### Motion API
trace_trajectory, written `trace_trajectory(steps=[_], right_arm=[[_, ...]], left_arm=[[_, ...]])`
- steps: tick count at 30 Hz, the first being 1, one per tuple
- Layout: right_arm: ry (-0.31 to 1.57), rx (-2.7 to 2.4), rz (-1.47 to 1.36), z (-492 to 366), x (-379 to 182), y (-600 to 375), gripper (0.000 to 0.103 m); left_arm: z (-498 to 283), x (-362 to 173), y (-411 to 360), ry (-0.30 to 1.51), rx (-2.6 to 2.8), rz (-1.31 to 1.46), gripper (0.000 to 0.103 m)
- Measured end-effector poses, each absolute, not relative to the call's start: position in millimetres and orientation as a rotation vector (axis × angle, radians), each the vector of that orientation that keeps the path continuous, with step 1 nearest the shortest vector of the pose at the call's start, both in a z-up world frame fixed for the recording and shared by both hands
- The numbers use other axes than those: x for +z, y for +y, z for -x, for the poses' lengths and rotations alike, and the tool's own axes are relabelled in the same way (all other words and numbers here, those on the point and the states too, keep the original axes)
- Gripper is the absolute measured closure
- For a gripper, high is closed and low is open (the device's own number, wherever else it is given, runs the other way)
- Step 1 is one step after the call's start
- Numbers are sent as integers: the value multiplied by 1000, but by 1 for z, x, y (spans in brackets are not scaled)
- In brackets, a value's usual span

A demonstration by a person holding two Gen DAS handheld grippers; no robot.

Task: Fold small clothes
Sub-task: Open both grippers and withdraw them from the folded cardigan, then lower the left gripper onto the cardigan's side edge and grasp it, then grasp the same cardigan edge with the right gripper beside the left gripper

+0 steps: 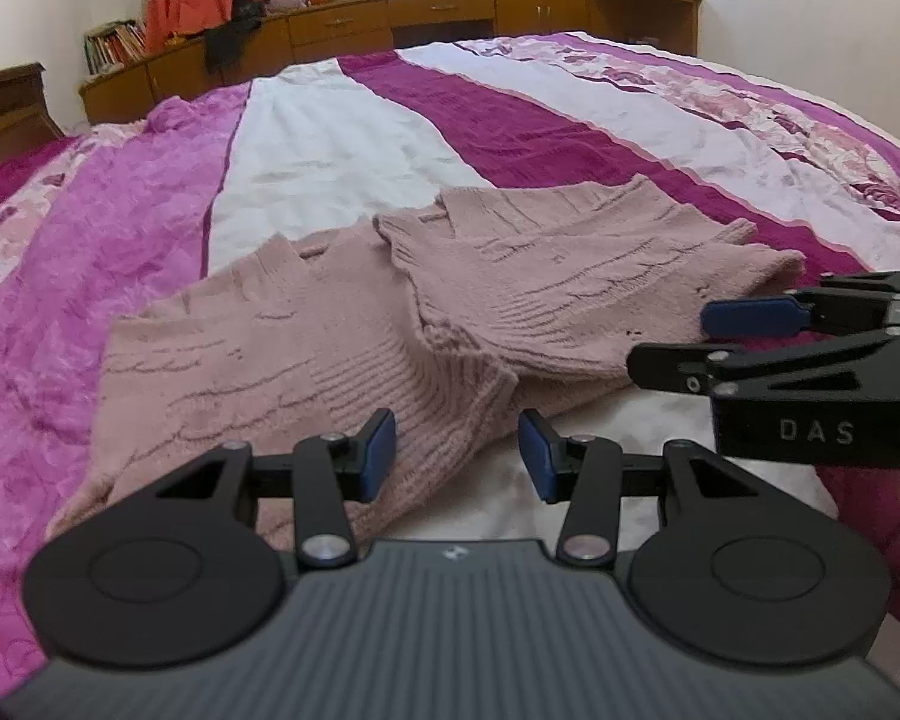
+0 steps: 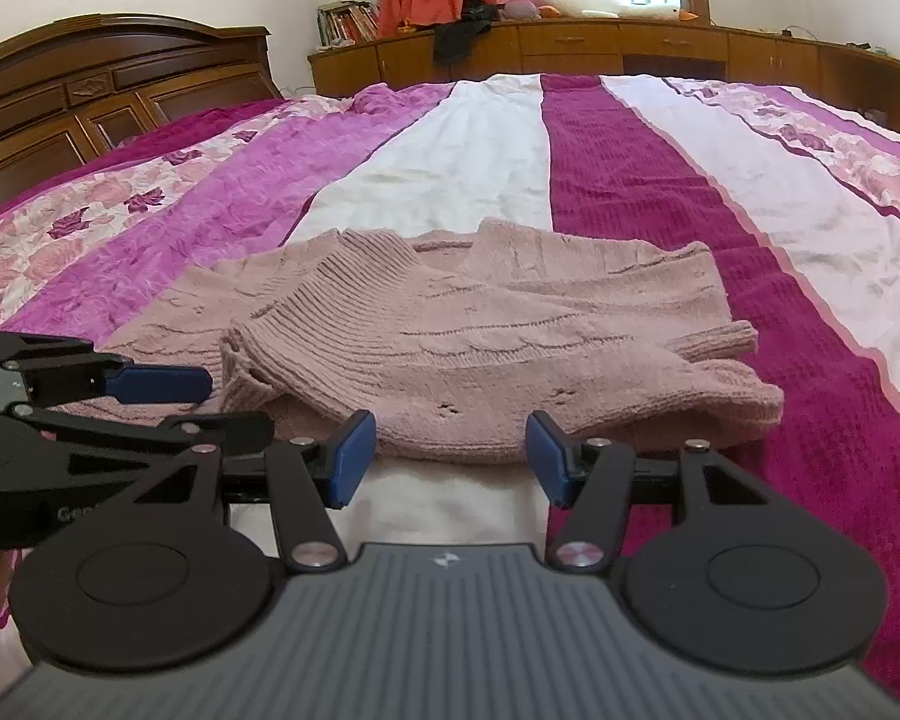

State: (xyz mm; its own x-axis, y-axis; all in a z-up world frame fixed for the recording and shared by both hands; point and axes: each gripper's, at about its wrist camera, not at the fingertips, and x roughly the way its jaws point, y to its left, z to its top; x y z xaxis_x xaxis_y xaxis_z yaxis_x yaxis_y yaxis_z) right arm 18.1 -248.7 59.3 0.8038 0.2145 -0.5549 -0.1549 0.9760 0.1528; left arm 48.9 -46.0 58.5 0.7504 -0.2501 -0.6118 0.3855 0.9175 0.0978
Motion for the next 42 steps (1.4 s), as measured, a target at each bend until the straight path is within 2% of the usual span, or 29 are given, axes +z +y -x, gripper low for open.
trace_trajectory(steps=[7,8,9,11,21,26,37,42], right_arm=[[609,198,-102,-18,57,-247,40],[609,199,-101,-18,57,-246,40],[608,200,-99,-18,57,-246,40],[609,204,-99,-18,57,-245,40],[596,243,-50,-23,61,-232,40],[595,268,-14,-28,63,-225,40],[587,320,78,-40,65,-208,39],[588,360,119,-42,64,-205,40]], left_arm=[[-54,60,-41,615,-310,-209,56],[-54,61,-41,614,-307,-206,58],[-54,61,-40,612,-312,-203,70],[-55,62,-38,619,-323,-186,78],[-63,54,-36,648,-290,-172,76],[-62,56,-33,632,-284,-178,86],[-64,50,-29,635,-291,-187,84],[-59,61,-21,590,-278,-189,90]])
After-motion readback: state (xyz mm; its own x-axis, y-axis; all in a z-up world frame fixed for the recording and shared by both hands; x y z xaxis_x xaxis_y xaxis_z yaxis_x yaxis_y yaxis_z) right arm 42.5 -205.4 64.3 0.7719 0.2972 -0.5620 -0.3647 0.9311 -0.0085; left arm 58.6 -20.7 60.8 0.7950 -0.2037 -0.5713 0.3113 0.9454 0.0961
